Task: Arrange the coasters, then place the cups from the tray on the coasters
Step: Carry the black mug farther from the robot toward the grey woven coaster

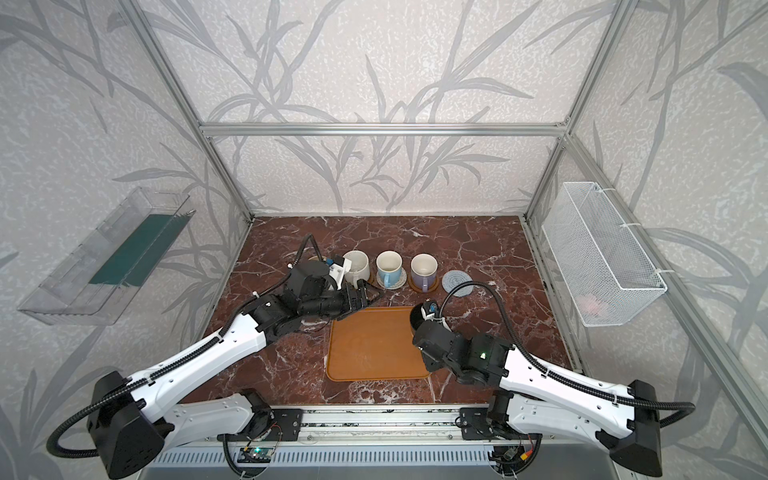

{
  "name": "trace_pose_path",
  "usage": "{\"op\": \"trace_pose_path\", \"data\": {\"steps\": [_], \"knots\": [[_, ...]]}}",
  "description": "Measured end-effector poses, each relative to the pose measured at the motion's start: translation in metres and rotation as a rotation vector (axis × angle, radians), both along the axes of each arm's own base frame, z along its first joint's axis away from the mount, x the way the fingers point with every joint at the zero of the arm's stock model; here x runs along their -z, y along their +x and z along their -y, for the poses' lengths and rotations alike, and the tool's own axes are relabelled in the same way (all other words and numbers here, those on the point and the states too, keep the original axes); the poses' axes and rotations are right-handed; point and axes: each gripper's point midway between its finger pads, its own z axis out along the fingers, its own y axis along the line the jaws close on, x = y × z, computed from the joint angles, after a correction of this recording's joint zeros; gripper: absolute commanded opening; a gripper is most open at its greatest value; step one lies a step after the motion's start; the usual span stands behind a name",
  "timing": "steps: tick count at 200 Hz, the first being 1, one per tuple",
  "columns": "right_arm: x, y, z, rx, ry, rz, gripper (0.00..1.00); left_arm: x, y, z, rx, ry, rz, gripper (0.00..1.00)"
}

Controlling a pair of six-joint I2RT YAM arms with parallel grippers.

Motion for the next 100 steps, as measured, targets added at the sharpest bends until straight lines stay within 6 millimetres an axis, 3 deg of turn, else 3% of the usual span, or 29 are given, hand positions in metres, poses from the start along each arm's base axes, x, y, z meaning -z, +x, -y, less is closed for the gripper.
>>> {"op": "trace_pose_path", "data": {"steps": [47, 100], "knots": [[-0.024, 0.045, 0.025, 0.097, 0.023, 0.013, 0.0, -0.031, 0.017, 0.02, 0.03, -0.038, 0.041, 0.99], [-0.037, 0.086, 0.044, 0.141, 0.024, 0.0, 0.0, -0.057, 0.034, 0.037, 0.058, -0.034, 0.08, 0.99]]}}
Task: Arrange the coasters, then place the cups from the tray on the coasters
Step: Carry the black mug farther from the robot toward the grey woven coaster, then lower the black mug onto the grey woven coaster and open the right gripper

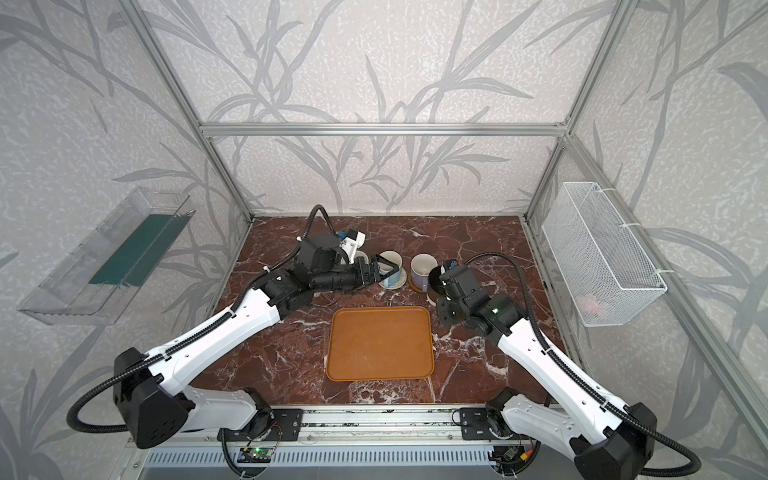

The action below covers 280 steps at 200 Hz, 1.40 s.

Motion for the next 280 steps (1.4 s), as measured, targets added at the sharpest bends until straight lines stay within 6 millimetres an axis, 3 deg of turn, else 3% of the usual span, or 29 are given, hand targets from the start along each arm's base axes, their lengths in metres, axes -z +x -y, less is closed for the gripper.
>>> {"op": "trace_pose_path", "data": {"steps": [39, 107, 183, 226, 280], "knots": [[0.001, 0.029, 0.022, 0.061, 0.026, -0.028, 0.0, -0.007, 0.009, 0.01, 0.018, 0.014, 0.016, 0.99], [0.022, 0.064, 0.065, 0.215, 0.088, -0.079, 0.0, 0.009, 0.026, 0.039, 0.093, 0.114, 0.018, 0.99], [0.07, 0.097, 0.069, 0.243, 0.041, -0.169, 0.0, 0.034, 0.052, 0.069, 0.102, 0.114, -0.024, 0.99], [0.081, 0.107, 0.076, 0.239, 0.016, -0.174, 0.0, 0.022, 0.058, 0.077, 0.099, 0.091, -0.002, 0.99], [0.089, 0.116, 0.076, 0.2, -0.008, -0.162, 0.0, 0.026, 0.056, 0.082, 0.102, 0.085, -0.016, 0.99]]}}
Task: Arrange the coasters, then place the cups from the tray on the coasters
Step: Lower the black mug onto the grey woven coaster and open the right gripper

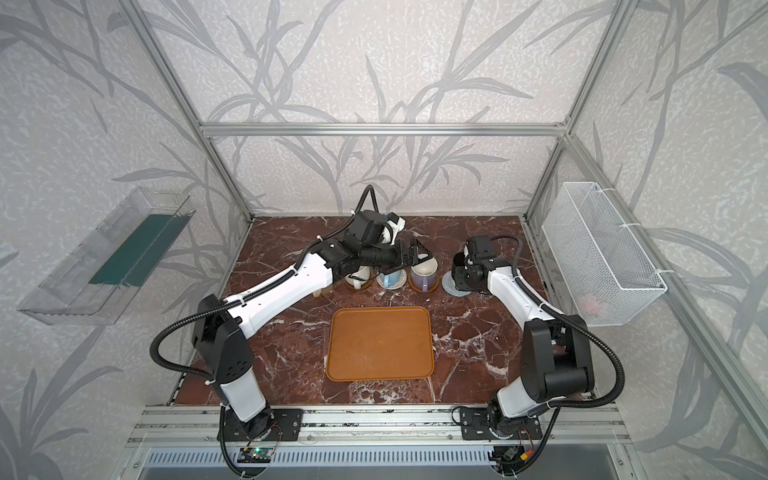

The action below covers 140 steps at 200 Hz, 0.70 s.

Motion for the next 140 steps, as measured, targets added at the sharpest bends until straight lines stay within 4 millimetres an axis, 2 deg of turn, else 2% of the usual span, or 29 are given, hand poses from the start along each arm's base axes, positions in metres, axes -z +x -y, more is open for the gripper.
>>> {"op": "trace_pose_path", "data": {"steps": [62, 140], "knots": [[0.019, 0.004, 0.0, -0.018, -0.018, -0.037, 0.0, 0.003, -0.002, 0.002, 0.003, 0.001, -0.002, 0.99], [0.021, 0.007, -0.004, -0.042, -0.076, -0.02, 0.0, 0.026, -0.005, -0.001, -0.003, 0.025, -0.036, 0.99]]}}
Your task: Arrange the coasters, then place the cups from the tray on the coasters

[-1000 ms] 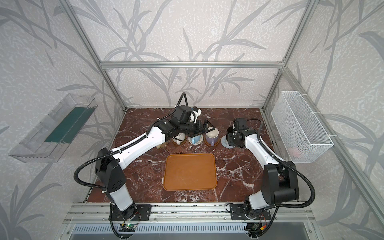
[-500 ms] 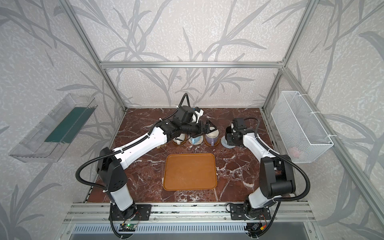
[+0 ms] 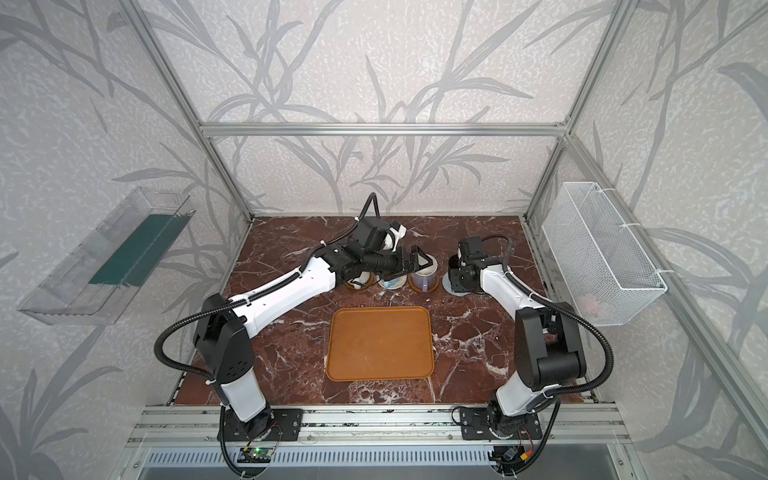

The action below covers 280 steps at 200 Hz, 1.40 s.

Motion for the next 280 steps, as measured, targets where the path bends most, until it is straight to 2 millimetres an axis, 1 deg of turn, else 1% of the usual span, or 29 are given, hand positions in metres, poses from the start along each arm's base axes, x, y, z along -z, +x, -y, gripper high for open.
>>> {"op": "trace_pose_path", "data": {"steps": [41, 88, 96, 105, 117, 122, 131, 136, 148, 153, 156, 163, 166, 168, 178, 200, 205, 210, 213, 215, 217, 235, 254, 269, 280], "knots": [[0.003, 0.004, 0.001, -0.003, -0.014, -0.003, 0.0, 0.008, -0.002, -0.002, -0.002, 0.01, -0.009, 0.99], [0.005, 0.012, 0.001, -0.006, -0.02, 0.008, 0.0, 0.004, -0.005, -0.007, -0.011, 0.008, 0.003, 0.99], [0.005, 0.013, 0.001, -0.006, -0.023, 0.009, 0.02, 0.002, -0.005, -0.008, -0.012, 0.006, 0.007, 0.99], [0.005, 0.013, 0.001, -0.006, -0.025, 0.01, 0.06, 0.0, -0.005, -0.009, -0.014, 0.003, 0.012, 0.99], [0.005, 0.014, 0.001, -0.006, -0.026, 0.01, 0.14, -0.001, -0.006, -0.011, -0.016, 0.003, 0.015, 0.99], [0.005, 0.014, 0.001, -0.006, -0.027, 0.011, 0.19, -0.001, -0.007, -0.012, -0.017, 0.003, 0.016, 0.99], [0.005, 0.014, 0.002, -0.006, -0.029, 0.011, 0.34, -0.001, -0.007, -0.013, -0.021, 0.005, 0.019, 0.99], [0.005, 0.014, 0.002, -0.006, -0.031, 0.011, 0.4, -0.002, -0.007, -0.015, -0.023, 0.006, 0.021, 0.99], [0.005, 0.013, 0.003, -0.008, -0.036, 0.009, 0.47, -0.001, -0.006, -0.02, -0.037, 0.015, 0.029, 0.99], [0.005, 0.014, 0.003, -0.007, -0.039, 0.011, 0.48, -0.001, -0.005, -0.022, -0.043, 0.019, 0.034, 0.99], [0.005, 0.014, 0.003, -0.007, -0.04, 0.011, 0.53, -0.002, -0.005, -0.023, -0.045, 0.021, 0.037, 0.99], [0.005, 0.014, 0.004, -0.005, -0.042, 0.012, 0.55, -0.002, -0.004, -0.027, -0.056, 0.027, 0.043, 0.99], [0.005, 0.014, 0.004, -0.006, -0.044, 0.013, 0.62, -0.003, -0.004, -0.028, -0.06, 0.028, 0.048, 0.99], [0.005, 0.014, 0.004, -0.003, -0.045, 0.013, 0.64, -0.003, -0.004, -0.03, -0.062, 0.03, 0.052, 0.99], [0.005, 0.015, 0.005, -0.001, -0.045, 0.022, 0.65, -0.005, -0.005, -0.036, -0.074, 0.033, 0.061, 0.99], [0.0, 0.013, 0.005, -0.001, -0.04, 0.051, 0.67, -0.01, -0.003, -0.053, -0.105, 0.044, 0.092, 0.99], [-0.003, 0.012, 0.005, -0.001, -0.036, 0.064, 0.73, -0.011, -0.003, -0.057, -0.115, 0.048, 0.1, 0.99], [-0.006, 0.011, 0.004, 0.003, -0.029, 0.078, 0.74, -0.011, -0.003, -0.063, -0.125, 0.052, 0.107, 0.99], [-0.008, 0.01, 0.004, 0.0, -0.026, 0.09, 0.9, -0.011, -0.003, -0.067, -0.131, 0.054, 0.112, 0.99], [-0.009, 0.01, 0.004, 0.002, -0.024, 0.095, 0.94, -0.011, -0.003, -0.069, -0.136, 0.058, 0.115, 0.99], [-0.012, 0.009, 0.004, 0.002, -0.021, 0.103, 0.94, -0.01, -0.003, -0.072, -0.141, 0.06, 0.115, 0.99], [-0.032, 0.004, 0.004, 0.003, -0.001, 0.188, 0.95, -0.008, -0.005, -0.1, -0.193, 0.082, 0.131, 0.99], [-0.05, 0.004, 0.005, 0.016, 0.015, 0.262, 0.89, -0.007, -0.005, -0.132, -0.256, 0.102, 0.147, 0.99], [-0.054, 0.006, 0.005, 0.026, 0.025, 0.277, 0.83, -0.008, -0.005, -0.158, -0.308, 0.113, 0.156, 0.99], [-0.049, 0.002, 0.005, 0.039, 0.032, 0.252, 0.81, -0.01, -0.006, -0.176, -0.34, 0.124, 0.166, 0.99]]}}
